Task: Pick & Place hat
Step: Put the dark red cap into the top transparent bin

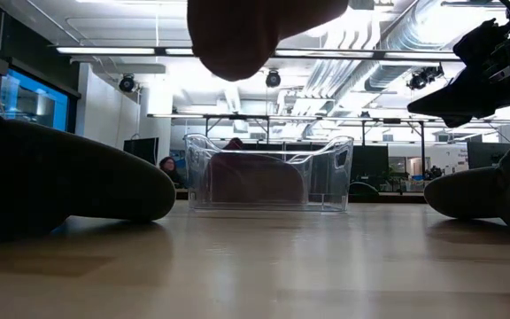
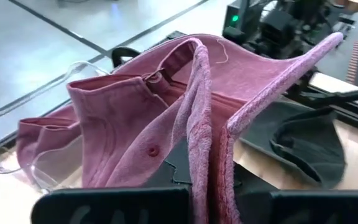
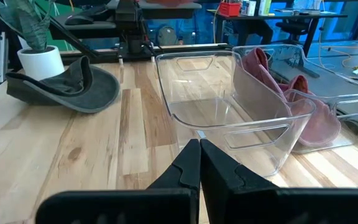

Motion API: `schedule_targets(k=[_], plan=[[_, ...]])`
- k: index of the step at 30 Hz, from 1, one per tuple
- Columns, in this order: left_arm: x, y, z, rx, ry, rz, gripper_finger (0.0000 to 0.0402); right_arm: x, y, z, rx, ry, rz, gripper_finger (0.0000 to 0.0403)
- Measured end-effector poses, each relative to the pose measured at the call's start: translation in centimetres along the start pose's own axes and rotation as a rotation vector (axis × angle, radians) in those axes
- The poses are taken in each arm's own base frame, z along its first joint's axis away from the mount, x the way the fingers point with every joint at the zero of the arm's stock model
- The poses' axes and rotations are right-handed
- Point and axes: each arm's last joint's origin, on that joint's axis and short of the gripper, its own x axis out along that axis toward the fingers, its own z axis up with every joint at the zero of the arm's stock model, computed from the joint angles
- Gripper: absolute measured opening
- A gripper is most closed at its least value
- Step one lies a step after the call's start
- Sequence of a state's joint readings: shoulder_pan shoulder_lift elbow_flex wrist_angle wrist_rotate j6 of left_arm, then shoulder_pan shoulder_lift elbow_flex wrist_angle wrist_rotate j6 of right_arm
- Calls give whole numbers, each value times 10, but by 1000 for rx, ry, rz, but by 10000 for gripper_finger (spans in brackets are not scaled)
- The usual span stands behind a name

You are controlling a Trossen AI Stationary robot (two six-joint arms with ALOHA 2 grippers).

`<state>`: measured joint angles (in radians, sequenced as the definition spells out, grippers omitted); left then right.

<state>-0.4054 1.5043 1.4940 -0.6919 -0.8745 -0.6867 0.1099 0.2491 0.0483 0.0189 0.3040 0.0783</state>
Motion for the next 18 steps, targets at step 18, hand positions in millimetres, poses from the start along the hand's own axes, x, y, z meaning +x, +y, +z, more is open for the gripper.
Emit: schedule_targets(k=[18], plan=[[5,20,21,207,-8,-19,0,0,0,0,0,0,0,0]])
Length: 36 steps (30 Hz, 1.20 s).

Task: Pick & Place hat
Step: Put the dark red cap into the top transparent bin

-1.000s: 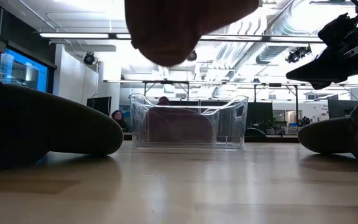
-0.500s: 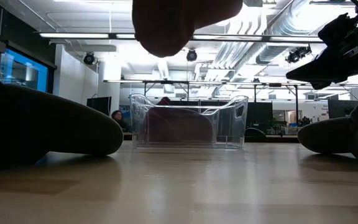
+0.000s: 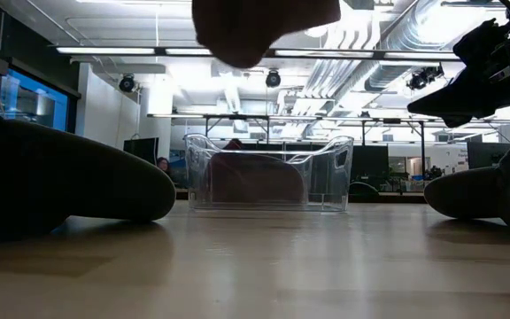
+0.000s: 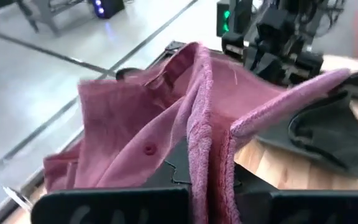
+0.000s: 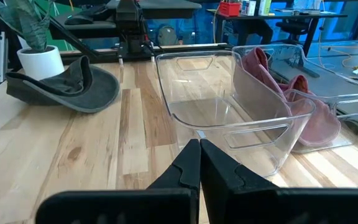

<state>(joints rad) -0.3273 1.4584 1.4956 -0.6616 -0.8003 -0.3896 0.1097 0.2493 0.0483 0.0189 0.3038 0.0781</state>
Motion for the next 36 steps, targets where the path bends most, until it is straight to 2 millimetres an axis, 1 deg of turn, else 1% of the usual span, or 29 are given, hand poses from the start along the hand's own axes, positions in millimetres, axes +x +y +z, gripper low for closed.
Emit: schedule_targets(k=[3,5,9,11,13,17,23,28,36], plan=[[2,0,-1,107,11,-13,0,0,0,0,0,0,0,0],[3,3,2,195,-14,24,0,0,0,0,0,0,0,0],[1,7,11,431,-84,234,0,0,0,0,0,0,0,0],[0,8,15,538,-96,300,0,0,0,0,0,0,0,0],[0,8,17,601,-99,312,0,0,0,0,0,0,0,0],[-1,6,20,669,-108,298,0,0,0,0,0,0,0,0],[-1,4,23,918,-100,285,0,0,0,0,0,0,0,0],[-2,5,28,1032,-101,342,0,0,0,0,0,0,0,0],[-4,4,34,1192,-109,373,0,0,0,0,0,0,0,0]])
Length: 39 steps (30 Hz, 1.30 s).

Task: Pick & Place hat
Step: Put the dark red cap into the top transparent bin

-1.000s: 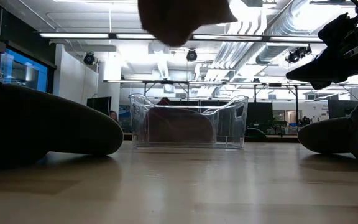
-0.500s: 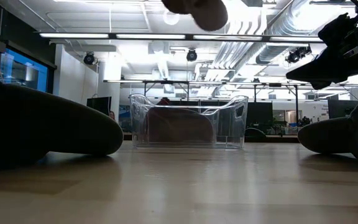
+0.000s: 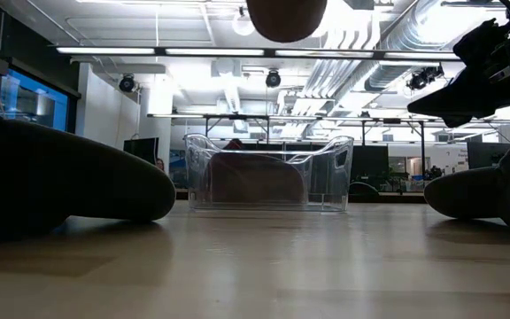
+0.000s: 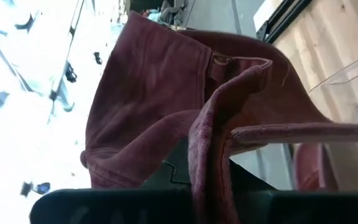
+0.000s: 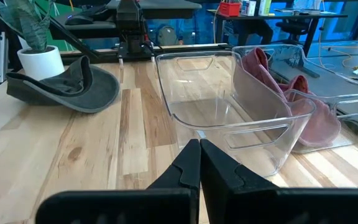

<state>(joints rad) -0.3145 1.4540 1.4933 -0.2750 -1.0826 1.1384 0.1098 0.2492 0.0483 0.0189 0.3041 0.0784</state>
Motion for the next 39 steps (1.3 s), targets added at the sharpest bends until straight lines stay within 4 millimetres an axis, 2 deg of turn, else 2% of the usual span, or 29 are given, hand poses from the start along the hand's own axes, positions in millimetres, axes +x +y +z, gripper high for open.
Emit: schedule_targets(k=[8,16,21,25,39], plan=[[0,3,2,123,-39,7,0,0,0,0,0,0,0,0],[1,2,5,83,-64,2,0,0,0,0,0,0,1,0],[2,5,6,-104,-81,12,0,0,0,0,0,0,0,0],[12,10,0,-315,-51,30,0,0,0,0,0,0,0,0],[64,27,-44,-1032,138,207,0,0,0,0,0,0,0,0]])
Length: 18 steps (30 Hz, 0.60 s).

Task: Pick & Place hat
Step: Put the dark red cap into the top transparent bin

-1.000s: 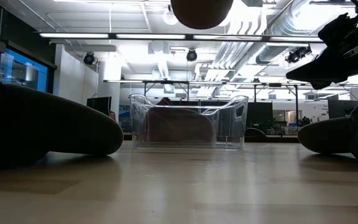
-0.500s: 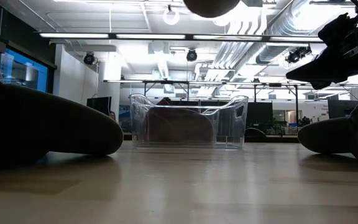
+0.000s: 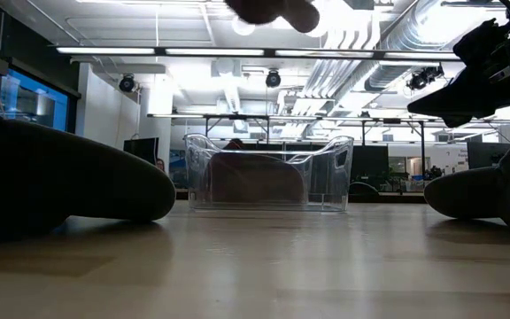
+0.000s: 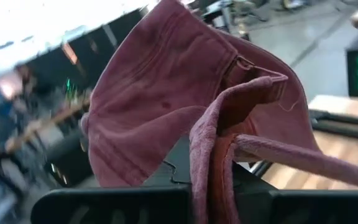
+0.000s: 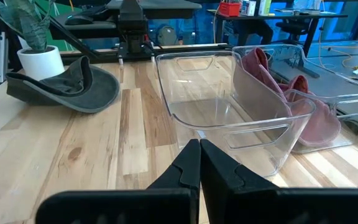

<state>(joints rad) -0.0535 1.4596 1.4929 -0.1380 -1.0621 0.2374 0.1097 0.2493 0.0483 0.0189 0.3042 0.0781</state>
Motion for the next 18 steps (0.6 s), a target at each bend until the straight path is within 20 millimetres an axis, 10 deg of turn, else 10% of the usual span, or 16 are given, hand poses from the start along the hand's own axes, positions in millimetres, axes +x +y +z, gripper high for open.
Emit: schedule_targets(k=[18], plan=[[78,27,-41,-563,176,68,0,0,0,0,0,0,0,0]])
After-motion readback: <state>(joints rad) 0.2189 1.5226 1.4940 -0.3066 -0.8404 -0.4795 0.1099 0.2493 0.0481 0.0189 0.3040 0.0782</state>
